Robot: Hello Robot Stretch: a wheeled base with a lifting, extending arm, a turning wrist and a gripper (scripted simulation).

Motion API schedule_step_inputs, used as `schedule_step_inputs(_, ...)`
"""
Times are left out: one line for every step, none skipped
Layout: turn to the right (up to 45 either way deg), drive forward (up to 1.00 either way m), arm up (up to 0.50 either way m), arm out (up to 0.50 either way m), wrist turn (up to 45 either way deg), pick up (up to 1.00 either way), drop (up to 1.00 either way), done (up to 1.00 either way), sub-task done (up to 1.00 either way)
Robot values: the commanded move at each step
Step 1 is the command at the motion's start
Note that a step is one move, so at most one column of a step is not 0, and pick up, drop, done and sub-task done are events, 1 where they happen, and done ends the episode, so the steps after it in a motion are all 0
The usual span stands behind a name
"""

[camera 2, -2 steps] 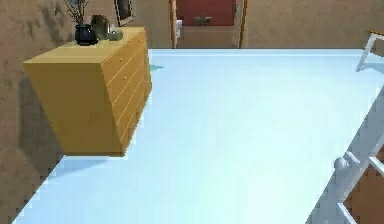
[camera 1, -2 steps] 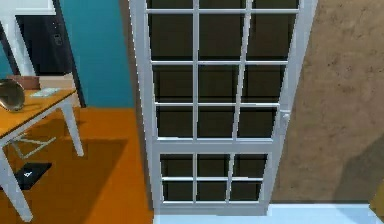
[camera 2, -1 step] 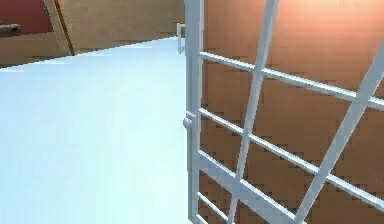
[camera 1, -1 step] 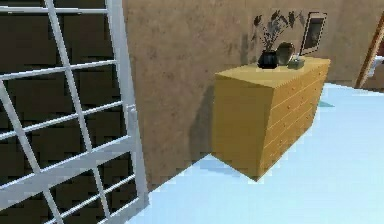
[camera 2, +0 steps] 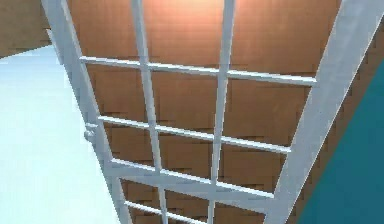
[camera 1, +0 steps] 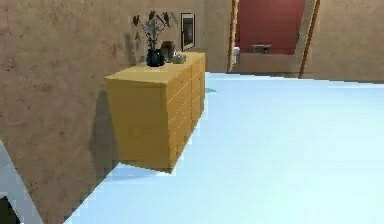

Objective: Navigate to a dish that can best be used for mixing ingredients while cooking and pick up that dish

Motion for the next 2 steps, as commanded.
schedule_step_inputs(0.0, 0.75, 0.00, 0.00, 0.0, 0.00, 0.00, 0.00, 0.00)
schedule_step_inputs(45.0, 0.00, 0.00, 0.00, 0.0, 0.00, 0.00, 0.00, 0.00)
